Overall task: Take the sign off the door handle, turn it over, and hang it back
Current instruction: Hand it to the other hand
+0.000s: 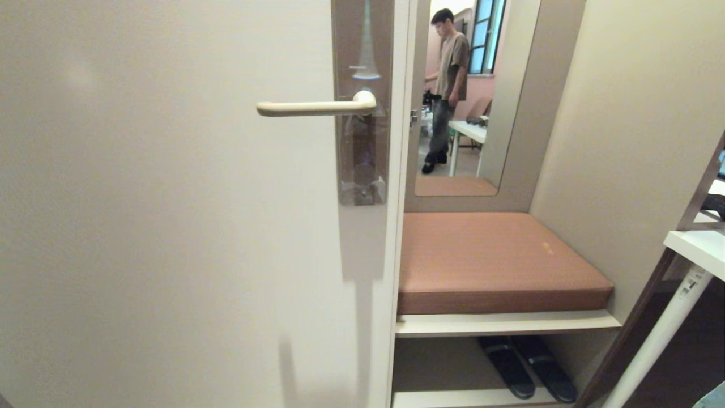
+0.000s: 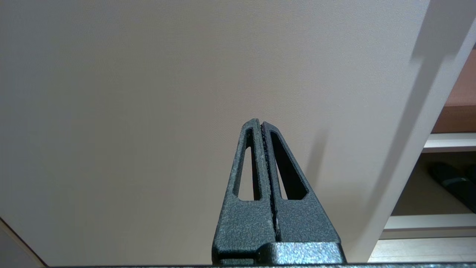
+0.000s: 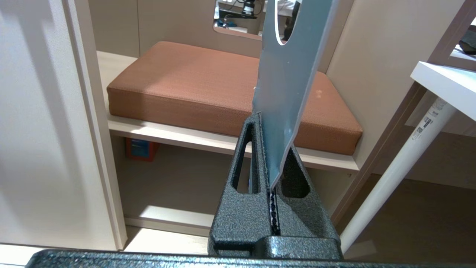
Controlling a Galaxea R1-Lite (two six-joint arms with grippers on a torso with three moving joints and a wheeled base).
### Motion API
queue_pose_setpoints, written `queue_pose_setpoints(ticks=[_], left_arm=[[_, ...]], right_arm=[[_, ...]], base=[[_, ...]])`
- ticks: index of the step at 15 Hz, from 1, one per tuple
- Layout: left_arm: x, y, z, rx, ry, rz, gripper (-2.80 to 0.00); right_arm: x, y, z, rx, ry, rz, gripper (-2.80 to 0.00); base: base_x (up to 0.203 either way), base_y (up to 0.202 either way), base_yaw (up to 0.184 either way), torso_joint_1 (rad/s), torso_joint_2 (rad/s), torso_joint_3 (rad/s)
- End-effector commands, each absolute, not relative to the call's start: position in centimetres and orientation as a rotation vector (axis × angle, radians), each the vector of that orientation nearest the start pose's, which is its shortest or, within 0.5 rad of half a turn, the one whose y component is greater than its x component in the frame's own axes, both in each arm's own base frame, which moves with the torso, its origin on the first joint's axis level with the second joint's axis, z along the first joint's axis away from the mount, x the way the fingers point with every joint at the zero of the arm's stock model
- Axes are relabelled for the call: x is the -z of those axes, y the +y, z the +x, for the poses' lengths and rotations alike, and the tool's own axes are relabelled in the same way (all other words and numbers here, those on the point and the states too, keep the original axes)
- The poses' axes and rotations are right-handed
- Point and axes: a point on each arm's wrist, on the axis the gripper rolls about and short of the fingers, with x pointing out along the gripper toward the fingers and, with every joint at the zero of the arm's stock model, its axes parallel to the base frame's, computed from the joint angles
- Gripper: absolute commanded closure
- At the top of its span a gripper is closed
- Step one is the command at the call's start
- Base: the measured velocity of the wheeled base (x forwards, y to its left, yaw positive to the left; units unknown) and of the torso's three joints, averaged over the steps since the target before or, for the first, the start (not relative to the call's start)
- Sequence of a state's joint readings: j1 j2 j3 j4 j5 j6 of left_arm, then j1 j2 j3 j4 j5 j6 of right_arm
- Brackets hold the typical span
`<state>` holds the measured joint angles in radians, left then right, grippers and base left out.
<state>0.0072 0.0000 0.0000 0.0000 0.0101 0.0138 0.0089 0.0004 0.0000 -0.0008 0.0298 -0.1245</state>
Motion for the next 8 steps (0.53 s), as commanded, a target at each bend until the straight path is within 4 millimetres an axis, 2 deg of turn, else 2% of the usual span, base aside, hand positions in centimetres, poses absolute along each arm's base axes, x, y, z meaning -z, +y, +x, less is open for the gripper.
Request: queue_pose_setpoints(ticks=[1,8], left_arm=[[-7.55,0.01,-2.28,-0.018,0.0,0.014,0.0],[-7.53,0.01,-2.28,-0.018,0.002,0.017,0.0]], right_arm=[[-7.56,0.05,-2.28,-0.04,-0.004,-0.126,0.0],[-7.56,0.05,-2.28,-0.04,-0.004,-0.126,0.0]], base=[[0.0,0.0,0.0,0.0,0.0,0.0],[0.0,0.0,0.0,0.0,0.0,0.0]])
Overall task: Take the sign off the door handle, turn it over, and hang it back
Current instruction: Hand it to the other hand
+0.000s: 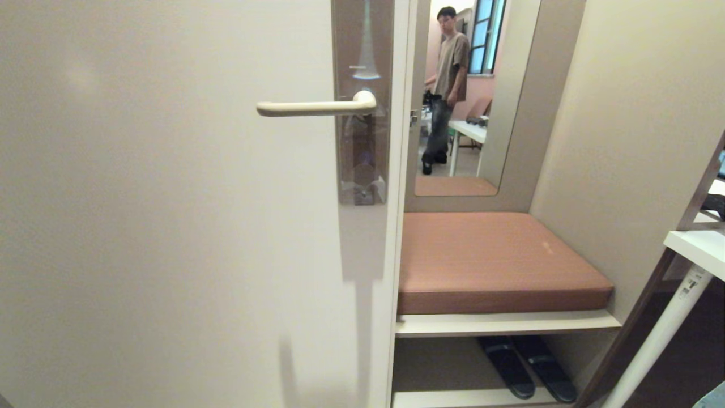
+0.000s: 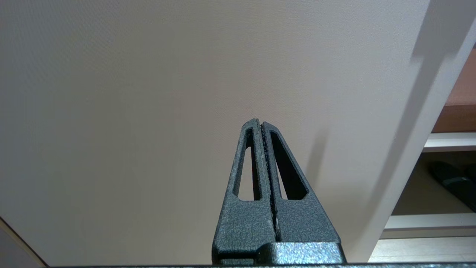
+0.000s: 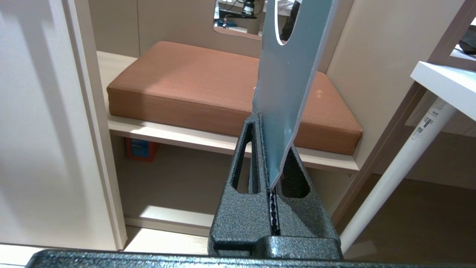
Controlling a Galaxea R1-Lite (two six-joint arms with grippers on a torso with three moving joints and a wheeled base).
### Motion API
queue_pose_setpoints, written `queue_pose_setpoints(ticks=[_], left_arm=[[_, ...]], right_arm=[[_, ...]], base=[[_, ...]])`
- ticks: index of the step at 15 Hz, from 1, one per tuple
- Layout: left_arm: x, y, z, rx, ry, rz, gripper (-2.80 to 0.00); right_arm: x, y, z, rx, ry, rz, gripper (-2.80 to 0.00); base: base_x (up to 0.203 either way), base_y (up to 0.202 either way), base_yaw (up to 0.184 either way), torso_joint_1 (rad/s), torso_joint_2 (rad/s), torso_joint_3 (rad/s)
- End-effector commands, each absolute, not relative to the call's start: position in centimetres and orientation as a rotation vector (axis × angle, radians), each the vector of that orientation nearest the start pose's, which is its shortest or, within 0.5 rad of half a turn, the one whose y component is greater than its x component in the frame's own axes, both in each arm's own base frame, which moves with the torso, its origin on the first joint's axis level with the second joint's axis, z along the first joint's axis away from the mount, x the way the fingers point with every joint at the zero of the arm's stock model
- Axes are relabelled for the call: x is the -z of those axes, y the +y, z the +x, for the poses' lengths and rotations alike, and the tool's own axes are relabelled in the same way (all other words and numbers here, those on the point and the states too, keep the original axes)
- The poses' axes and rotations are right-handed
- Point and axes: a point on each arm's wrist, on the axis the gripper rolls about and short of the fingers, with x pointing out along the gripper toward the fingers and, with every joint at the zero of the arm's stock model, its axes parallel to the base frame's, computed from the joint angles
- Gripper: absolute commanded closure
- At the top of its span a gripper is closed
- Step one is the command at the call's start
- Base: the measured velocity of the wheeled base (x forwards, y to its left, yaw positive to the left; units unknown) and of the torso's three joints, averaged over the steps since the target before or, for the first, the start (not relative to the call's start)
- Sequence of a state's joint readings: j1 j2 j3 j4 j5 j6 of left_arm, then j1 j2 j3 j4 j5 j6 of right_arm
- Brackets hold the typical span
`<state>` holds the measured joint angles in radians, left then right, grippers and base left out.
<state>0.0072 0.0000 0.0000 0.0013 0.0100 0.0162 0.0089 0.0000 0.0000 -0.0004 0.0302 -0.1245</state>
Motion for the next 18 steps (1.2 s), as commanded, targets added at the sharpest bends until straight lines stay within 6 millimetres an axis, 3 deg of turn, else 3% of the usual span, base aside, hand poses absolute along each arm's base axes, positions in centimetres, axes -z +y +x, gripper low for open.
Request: queue_pose_setpoints(ticks=[1,18], left_arm=[[-7.53,0.01,-2.28,-0.018,0.002,0.017,0.0],[-7.53,0.01,-2.28,-0.018,0.002,0.02,0.0]], right_arm=[[-7.56,0.05,-2.28,-0.04,-0.004,-0.126,0.0],[-7.56,0.05,-2.28,-0.04,-0.004,-0.126,0.0]], base=[[0.0,0.0,0.0,0.0,0.0,0.0],[0.0,0.0,0.0,0.0,0.0,0.0]])
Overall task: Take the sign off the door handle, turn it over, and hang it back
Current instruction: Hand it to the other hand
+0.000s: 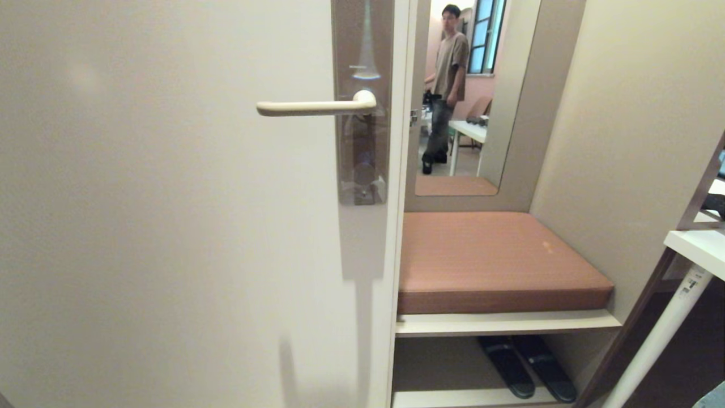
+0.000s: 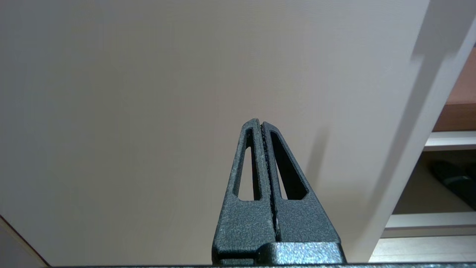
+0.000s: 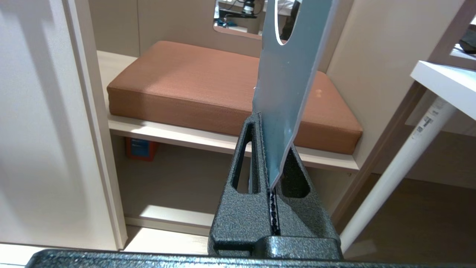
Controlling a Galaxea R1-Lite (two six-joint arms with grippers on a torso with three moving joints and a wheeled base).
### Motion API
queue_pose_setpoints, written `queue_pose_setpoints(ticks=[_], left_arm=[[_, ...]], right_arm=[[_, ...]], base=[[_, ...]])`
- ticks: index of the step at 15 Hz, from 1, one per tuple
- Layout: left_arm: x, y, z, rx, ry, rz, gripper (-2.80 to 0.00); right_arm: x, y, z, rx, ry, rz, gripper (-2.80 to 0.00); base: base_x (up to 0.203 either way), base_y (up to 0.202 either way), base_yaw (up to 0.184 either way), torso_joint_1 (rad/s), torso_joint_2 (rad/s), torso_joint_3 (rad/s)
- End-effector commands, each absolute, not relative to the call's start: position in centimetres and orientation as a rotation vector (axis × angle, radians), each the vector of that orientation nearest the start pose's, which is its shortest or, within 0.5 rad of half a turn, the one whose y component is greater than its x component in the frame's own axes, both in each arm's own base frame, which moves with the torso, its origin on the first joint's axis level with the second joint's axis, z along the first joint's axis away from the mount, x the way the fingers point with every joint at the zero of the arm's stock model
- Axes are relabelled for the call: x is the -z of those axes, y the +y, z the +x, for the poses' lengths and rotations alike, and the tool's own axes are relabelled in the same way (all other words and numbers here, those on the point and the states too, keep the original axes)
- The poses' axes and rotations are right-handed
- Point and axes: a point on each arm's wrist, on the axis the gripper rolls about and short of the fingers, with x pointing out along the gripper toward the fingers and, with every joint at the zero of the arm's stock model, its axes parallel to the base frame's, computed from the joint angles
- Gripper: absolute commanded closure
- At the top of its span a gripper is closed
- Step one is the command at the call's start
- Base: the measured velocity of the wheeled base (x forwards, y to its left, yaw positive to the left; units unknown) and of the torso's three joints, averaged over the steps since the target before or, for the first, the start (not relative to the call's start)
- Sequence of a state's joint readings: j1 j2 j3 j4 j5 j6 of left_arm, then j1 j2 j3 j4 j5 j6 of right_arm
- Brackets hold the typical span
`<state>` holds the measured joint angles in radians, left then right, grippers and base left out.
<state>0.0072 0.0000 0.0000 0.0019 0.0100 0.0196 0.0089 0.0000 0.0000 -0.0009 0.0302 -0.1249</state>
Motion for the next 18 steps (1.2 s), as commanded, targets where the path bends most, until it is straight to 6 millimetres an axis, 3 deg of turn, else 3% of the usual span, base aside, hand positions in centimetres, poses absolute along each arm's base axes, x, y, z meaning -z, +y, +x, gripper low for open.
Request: queue_pose_setpoints(ticks=[1,4,13,18], left_arm=[[-7.53,0.01,-2.28,-0.018,0.002,0.02,0.0],[-7.53,0.01,-2.28,-0.018,0.002,0.018,0.0],[-7.55,0.01,-2.28,-0.018,0.0,0.015,0.0],[-7.55,0.01,-2.28,-0.018,0.0,0.015,0.0]], right_arm=[[-7.56,0.05,-2.28,-0.04,-0.004,-0.126,0.0],[-7.56,0.05,-2.28,-0.04,-0.004,-0.126,0.0],[-7.55,0.05,-2.28,-0.04,-0.003,-0.126,0.0],[-7.55,0.05,-2.28,-0.04,-0.003,-0.126,0.0]], base=[[0.0,0.0,0.0,0.0,0.0,0.0],[0.005,-0.077,0.01,0.002,0.0,0.004],[0.0,-0.186,0.001,0.004,0.0,0.001],[0.0,-0.018,0.001,0.0,0.0,0.0]])
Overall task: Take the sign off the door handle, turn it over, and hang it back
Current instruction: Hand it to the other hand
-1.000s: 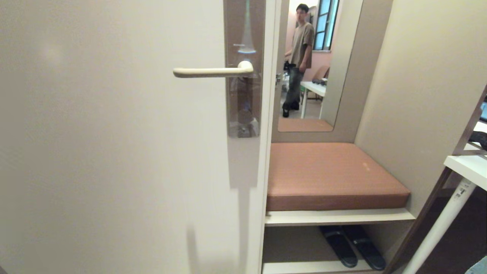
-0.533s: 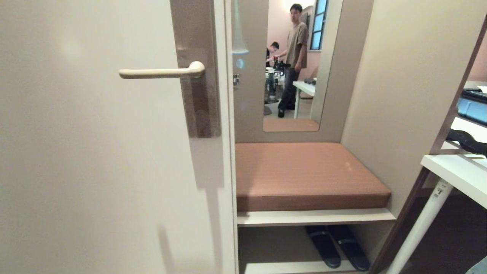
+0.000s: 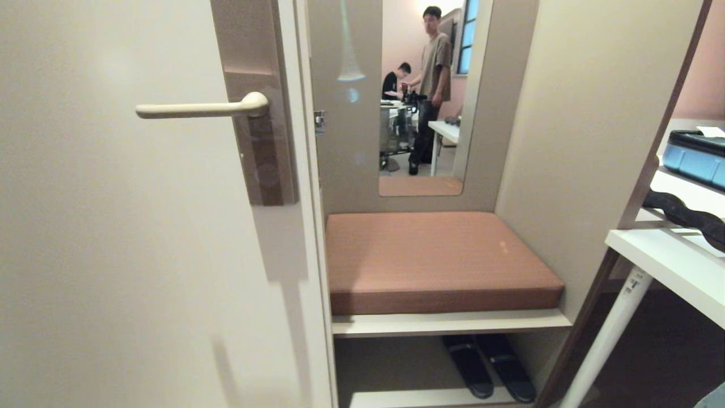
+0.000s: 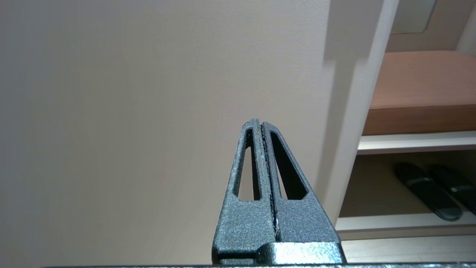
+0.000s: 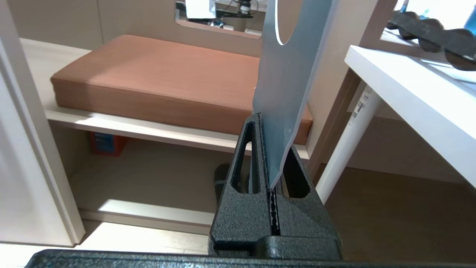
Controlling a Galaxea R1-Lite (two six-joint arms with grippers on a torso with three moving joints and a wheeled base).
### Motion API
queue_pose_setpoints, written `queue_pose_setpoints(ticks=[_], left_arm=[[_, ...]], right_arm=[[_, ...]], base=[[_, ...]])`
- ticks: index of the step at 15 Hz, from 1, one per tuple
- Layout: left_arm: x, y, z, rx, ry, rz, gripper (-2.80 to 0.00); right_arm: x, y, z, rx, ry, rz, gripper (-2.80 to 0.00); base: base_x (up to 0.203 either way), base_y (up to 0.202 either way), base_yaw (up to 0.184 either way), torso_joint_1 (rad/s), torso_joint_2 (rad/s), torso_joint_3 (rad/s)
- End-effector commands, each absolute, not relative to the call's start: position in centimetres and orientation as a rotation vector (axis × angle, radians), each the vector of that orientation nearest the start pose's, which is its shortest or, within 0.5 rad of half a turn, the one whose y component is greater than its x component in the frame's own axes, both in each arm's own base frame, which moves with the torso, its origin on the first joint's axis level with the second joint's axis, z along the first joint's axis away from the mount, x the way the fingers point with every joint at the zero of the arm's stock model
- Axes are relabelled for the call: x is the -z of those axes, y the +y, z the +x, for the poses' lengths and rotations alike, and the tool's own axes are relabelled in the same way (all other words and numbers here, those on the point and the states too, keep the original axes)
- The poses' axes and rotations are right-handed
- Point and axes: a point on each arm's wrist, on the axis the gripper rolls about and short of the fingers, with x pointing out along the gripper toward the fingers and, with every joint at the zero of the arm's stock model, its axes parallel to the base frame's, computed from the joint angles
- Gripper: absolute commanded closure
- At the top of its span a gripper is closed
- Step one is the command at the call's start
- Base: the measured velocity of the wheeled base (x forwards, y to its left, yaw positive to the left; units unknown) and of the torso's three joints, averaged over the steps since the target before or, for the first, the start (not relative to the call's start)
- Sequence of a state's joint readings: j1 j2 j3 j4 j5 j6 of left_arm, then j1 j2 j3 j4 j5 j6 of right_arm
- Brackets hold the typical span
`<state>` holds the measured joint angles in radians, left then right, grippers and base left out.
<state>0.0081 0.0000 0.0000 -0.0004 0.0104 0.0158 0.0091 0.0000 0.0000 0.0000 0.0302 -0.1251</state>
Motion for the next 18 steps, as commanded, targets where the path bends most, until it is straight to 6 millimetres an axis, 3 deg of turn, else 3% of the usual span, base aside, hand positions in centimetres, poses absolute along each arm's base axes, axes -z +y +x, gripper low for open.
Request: queue_pose_setpoints(ticks=[1,12,15,18], left_arm=[[-7.5,0.0,-2.3,-0.018,0.0,0.015,0.0],[-8.3,0.0,-2.5,0.0,-0.026,0.023,0.0],[-9.8,-0.1,-2.6,0.016,-0.039,0.023,0.0],[-12.7,-0.1,-2.0,0.024,-0.02,0.02,0.0]], right_arm=[[-7.6,0.0,-2.3,-0.04,-0.004,-0.126,0.0],[-7.6,0.0,-2.3,-0.04,-0.003,-0.126,0.0],[-7.5,0.0,-2.3,-0.04,-0.003,-0.126,0.0],[-7.6,0.0,-2.3,-0.04,-0.004,-0.126,0.0]], base=[[0.0,0.0,0.0,0.0,0.0,0.0],[0.0,0.0,0.0,0.0,0.0,0.0],[0.0,0.0,0.0,0.0,0.0,0.0],[0.0,0.0,0.0,0.0,0.0,0.0]])
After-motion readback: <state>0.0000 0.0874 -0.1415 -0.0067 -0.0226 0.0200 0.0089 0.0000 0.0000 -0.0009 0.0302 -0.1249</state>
